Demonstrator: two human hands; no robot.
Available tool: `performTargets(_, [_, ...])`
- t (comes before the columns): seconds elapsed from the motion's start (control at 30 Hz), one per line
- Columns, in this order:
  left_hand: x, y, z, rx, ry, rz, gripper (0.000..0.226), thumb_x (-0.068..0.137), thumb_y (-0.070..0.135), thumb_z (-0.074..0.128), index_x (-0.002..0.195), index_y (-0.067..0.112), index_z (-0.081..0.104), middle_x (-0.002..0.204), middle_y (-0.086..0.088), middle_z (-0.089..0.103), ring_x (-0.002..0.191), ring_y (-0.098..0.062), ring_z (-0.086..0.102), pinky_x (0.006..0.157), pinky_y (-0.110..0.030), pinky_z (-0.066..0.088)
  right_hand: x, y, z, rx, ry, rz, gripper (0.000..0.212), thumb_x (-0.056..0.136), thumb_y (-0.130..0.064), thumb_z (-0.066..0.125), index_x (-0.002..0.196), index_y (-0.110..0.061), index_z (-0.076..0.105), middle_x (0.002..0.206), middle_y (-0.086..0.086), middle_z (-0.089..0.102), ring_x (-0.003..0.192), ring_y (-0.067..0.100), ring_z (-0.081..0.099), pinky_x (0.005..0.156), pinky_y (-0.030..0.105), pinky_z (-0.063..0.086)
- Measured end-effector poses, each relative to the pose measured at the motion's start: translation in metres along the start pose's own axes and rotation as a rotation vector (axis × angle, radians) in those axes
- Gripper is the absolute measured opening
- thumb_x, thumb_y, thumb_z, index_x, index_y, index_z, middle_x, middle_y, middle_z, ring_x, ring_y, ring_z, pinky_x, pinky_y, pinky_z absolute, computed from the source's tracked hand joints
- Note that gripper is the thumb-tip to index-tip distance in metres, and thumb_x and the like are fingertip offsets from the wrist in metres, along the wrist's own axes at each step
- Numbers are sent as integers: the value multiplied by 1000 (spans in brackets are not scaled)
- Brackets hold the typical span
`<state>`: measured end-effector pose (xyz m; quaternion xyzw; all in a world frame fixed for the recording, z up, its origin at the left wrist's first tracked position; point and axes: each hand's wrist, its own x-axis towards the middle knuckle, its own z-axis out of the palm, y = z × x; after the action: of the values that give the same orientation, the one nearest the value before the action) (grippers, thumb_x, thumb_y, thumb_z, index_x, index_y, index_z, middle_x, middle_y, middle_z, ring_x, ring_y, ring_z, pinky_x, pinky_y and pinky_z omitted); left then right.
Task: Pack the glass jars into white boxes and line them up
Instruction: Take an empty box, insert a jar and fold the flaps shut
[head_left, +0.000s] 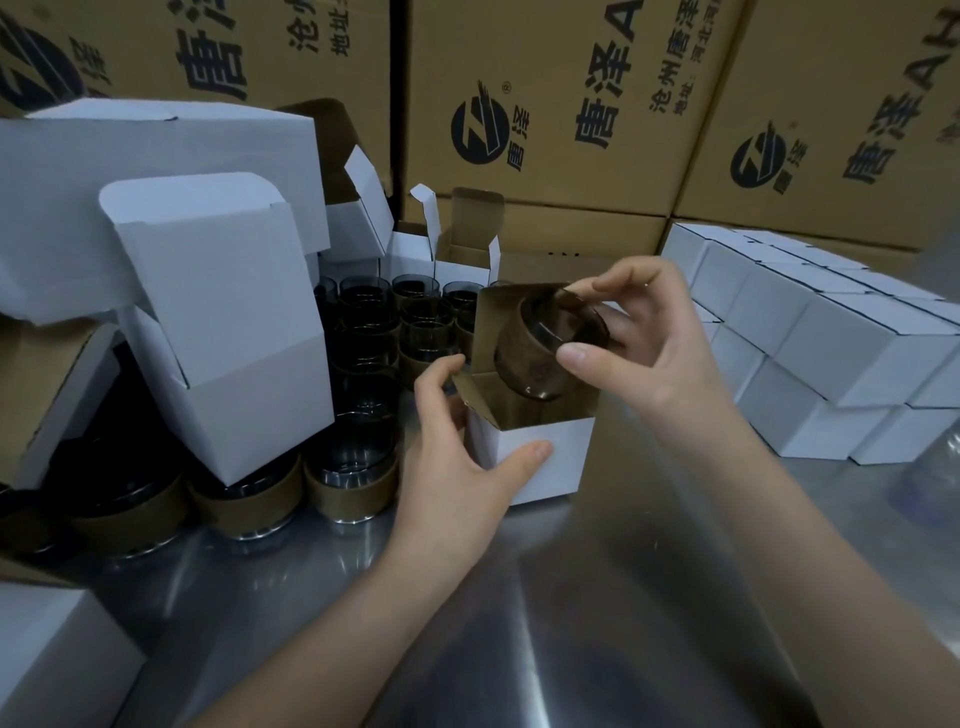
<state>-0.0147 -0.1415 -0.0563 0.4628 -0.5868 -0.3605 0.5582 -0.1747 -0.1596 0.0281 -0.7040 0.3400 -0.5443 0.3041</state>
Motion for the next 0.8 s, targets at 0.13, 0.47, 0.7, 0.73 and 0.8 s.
performTargets(0.13, [-1,0,0,16,-3,14,84,73,21,85,130,46,29,126,10,61,118,-7,58,103,-38,48,0,5,0,-104,-40,1,46,71,-29,78,105,-28,47,115,6,62,116,21,61,104,43,47])
performTargets(0.47, [-1,-2,1,31,-17,45,86,72,19,86,133,41,30,123,13,63,117,-5,59,102,-37,49,-1,-1,3,-508,-140,103,41,72,-38,73,103,-30,48,111,-8,61,112,12,55,100,43,45])
performTargets(0.7, [0,-4,3,44,-12,77,86,72,20,86,133,42,29,114,23,63,111,3,59,93,-16,45,-1,-8,3,-622,-240,164,44,76,-28,78,100,-38,43,107,-6,60,108,21,52,94,46,44])
performTargets(0.73, [0,-4,3,49,-10,80,85,72,20,86,132,43,29,112,26,62,110,4,58,90,-11,44,-1,-9,4,-636,-253,176,44,75,-28,78,99,-38,42,105,-8,60,107,20,52,93,44,44])
performTargets(0.8, [0,-5,3,55,1,89,85,71,19,86,130,43,30,112,27,60,108,5,58,86,-6,42,-1,-9,5,-677,-274,189,46,74,-28,78,99,-37,40,102,-10,61,104,18,52,90,40,43])
